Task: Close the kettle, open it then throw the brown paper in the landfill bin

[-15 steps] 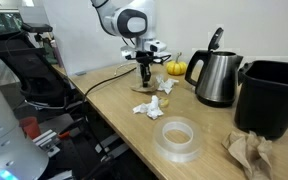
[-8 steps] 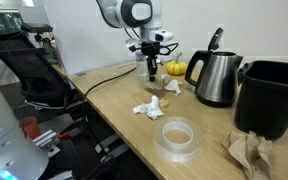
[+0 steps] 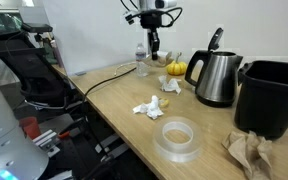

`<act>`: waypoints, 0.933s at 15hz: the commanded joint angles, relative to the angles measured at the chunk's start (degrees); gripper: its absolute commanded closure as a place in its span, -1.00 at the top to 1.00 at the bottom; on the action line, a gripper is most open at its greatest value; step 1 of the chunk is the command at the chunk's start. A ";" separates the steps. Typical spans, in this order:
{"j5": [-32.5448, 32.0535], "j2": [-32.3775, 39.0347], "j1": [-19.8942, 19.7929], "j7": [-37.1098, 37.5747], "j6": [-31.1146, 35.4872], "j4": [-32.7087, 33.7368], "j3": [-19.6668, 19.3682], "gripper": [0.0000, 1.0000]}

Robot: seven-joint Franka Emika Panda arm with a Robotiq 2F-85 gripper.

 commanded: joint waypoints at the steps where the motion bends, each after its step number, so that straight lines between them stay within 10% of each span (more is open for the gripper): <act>1: -3.31 -2.91 -3.01 4.64 6.91 0.35 1.45 -1.00; 6: -18.75 -2.60 -10.30 21.38 16.89 4.52 3.12 -1.00; 14: -50.29 -0.26 -16.72 56.87 15.04 14.68 3.64 -1.00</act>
